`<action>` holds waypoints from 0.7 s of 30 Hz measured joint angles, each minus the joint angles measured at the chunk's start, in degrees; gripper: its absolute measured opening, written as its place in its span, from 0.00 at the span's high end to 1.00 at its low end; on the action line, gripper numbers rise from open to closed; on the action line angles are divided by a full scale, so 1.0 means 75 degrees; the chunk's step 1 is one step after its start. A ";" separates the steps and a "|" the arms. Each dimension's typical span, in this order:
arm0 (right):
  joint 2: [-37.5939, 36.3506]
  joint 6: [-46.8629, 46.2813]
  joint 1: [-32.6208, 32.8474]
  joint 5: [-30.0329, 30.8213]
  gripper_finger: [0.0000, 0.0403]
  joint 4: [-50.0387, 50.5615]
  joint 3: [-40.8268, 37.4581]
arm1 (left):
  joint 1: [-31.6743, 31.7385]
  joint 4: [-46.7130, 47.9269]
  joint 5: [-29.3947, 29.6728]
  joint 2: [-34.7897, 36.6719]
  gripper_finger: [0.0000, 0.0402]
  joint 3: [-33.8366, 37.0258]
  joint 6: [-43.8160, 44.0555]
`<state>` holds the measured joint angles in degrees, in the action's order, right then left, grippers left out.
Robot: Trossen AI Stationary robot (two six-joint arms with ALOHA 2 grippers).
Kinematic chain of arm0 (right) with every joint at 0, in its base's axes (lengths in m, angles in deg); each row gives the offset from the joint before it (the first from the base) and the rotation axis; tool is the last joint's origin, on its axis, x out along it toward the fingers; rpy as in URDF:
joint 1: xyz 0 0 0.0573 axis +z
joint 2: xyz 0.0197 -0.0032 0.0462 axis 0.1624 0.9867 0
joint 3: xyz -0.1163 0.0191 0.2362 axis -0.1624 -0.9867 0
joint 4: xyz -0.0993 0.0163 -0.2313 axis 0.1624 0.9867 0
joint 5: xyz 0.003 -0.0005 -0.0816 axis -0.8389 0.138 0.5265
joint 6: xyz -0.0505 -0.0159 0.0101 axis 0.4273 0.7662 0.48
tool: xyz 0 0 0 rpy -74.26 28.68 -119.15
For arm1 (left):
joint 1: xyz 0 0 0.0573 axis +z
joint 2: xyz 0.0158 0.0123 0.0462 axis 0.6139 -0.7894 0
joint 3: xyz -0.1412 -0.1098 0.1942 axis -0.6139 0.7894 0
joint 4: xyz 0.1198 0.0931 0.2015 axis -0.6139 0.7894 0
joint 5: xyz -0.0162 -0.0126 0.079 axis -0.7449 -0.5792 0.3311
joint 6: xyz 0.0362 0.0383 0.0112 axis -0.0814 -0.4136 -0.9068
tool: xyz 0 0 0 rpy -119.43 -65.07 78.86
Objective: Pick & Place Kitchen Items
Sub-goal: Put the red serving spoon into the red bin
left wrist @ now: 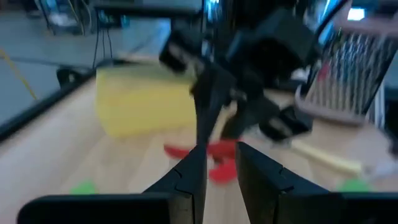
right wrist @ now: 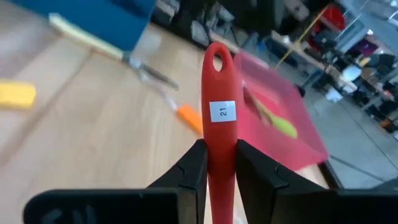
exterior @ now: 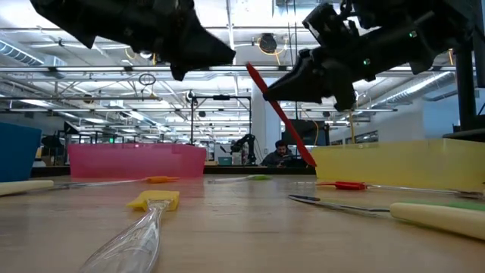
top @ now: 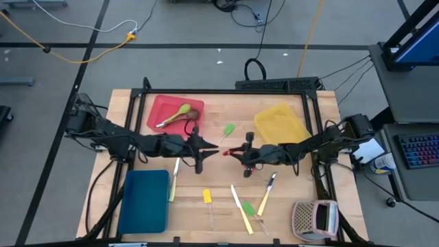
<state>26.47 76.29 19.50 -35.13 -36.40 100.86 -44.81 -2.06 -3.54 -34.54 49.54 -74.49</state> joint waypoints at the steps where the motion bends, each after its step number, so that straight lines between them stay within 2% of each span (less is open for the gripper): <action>1: -0.0009 -0.0001 -0.0002 -0.0143 0.85 -0.0067 0.0005 | 0.0000 -0.0136 0.0041 -0.0001 0.78 -0.0002 0.0091; 6: -0.0001 -0.0139 0.0006 -0.0782 0.85 0.0154 0.0003 | 0.0022 -0.0510 0.0140 -0.0003 0.78 -0.0002 0.0789; 10: -0.0003 0.0111 0.0058 -0.0764 0.85 0.0265 0.0003 | 0.0093 -0.0358 0.0134 -0.0003 0.78 -0.0002 0.1167; 16: -0.0004 0.0373 0.0028 -0.0764 0.85 0.0249 0.0003 | -0.0171 -0.0486 -0.0084 -0.0003 0.78 -0.0103 0.0493; 21: -0.0004 0.0261 -0.0146 -0.0746 0.85 0.0169 0.0003 | -0.0543 -0.0177 0.0179 -0.0003 0.78 -0.0534 -0.0121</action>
<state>26.44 78.25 18.40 -40.73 -35.13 100.88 -48.88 -3.39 -2.20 -34.56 45.53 -75.40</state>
